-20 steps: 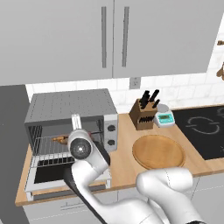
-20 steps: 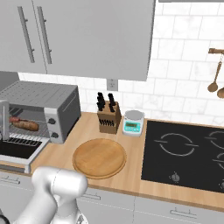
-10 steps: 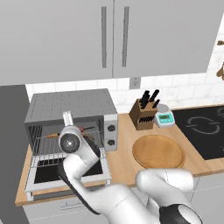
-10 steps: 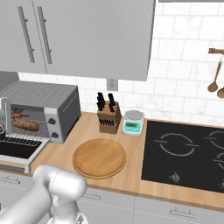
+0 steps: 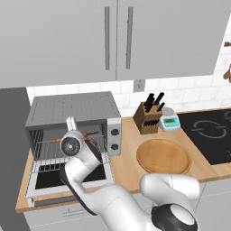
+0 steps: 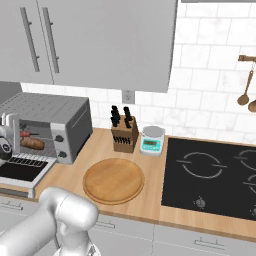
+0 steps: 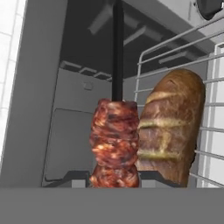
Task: Pick up the kebab skewer and baguette bread, and place them inside the toaster oven. Close the toaster oven door and start by setting the timer.
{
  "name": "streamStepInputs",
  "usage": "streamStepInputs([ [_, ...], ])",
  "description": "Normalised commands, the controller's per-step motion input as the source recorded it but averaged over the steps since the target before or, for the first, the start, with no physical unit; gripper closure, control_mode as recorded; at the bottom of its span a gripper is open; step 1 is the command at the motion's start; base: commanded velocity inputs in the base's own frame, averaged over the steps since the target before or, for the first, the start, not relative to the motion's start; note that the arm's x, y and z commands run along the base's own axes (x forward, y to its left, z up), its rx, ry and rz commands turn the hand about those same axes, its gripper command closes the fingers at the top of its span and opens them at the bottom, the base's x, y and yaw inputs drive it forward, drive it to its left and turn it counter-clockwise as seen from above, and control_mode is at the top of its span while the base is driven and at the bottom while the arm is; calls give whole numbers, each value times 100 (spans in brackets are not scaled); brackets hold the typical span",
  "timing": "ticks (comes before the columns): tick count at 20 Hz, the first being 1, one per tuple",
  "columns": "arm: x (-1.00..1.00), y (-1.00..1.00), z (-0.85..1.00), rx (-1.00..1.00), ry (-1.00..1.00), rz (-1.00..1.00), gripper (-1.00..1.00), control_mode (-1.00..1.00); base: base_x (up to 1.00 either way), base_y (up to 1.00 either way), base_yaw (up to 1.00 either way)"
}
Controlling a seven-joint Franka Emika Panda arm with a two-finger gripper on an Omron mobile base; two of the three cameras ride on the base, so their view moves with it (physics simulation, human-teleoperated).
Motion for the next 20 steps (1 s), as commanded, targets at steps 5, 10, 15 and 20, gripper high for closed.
streamStepInputs([
  [5,22,6,-10,4,4,-6,100,-100,0,0,0],
  [10,26,3,-3,0,6,-1,100,-100,0,0,0],
  [15,22,7,0,0,9,0,100,-100,0,0,0],
  [20,5,10,0,0,4,0,100,-100,0,0,0],
])
